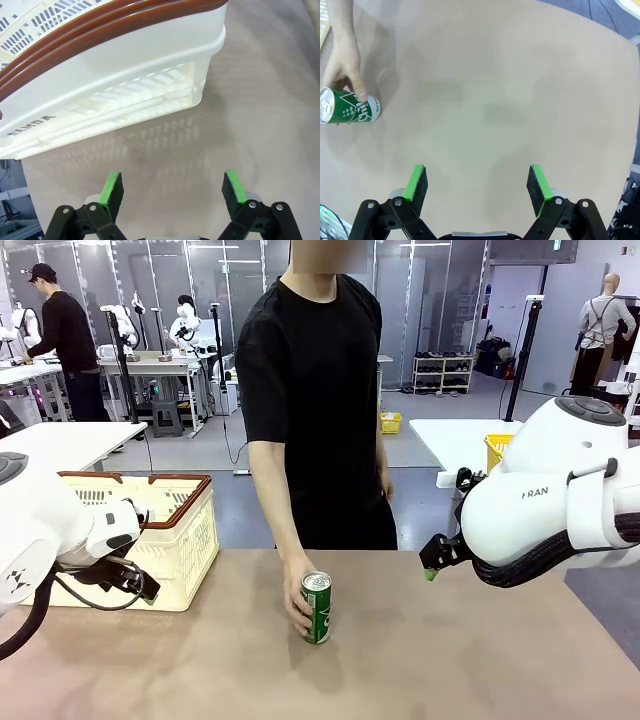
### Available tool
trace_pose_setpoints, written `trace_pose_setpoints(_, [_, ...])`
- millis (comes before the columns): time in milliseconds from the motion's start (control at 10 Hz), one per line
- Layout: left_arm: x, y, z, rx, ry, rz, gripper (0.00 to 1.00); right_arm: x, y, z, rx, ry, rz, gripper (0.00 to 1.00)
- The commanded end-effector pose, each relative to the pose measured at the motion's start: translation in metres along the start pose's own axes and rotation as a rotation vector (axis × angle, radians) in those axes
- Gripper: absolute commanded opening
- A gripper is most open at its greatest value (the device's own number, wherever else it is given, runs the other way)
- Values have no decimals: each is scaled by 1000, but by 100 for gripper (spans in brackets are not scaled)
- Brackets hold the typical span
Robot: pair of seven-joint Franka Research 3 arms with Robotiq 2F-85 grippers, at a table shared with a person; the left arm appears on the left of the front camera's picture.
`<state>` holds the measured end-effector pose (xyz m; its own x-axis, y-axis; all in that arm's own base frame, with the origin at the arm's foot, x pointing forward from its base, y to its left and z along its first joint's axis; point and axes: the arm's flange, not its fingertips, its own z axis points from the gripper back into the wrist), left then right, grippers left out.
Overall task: Place the drinks into the Shopping basket.
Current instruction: Pick up one drink and place it into the Shopping basket.
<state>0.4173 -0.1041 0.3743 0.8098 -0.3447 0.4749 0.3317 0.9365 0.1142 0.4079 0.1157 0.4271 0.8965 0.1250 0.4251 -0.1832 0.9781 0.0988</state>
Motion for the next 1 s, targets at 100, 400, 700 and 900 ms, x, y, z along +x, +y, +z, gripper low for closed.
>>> trace_pose_setpoints(100, [-1,0,-1,-1,7,1,100,0,0,0,2,0,-2,100])
trace_pose_setpoints(400, [-1,0,-1,-1,7,1,100,0,0,0,2,0,-2,100])
trace_pose_setpoints(700, [1,-11,2,-76,4,-77,100,0,0,0,2,0,-2,100])
trace_pose_setpoints(900, [9,-38,10,-148,15,-223,100,0,0,0,2,0,-2,100])
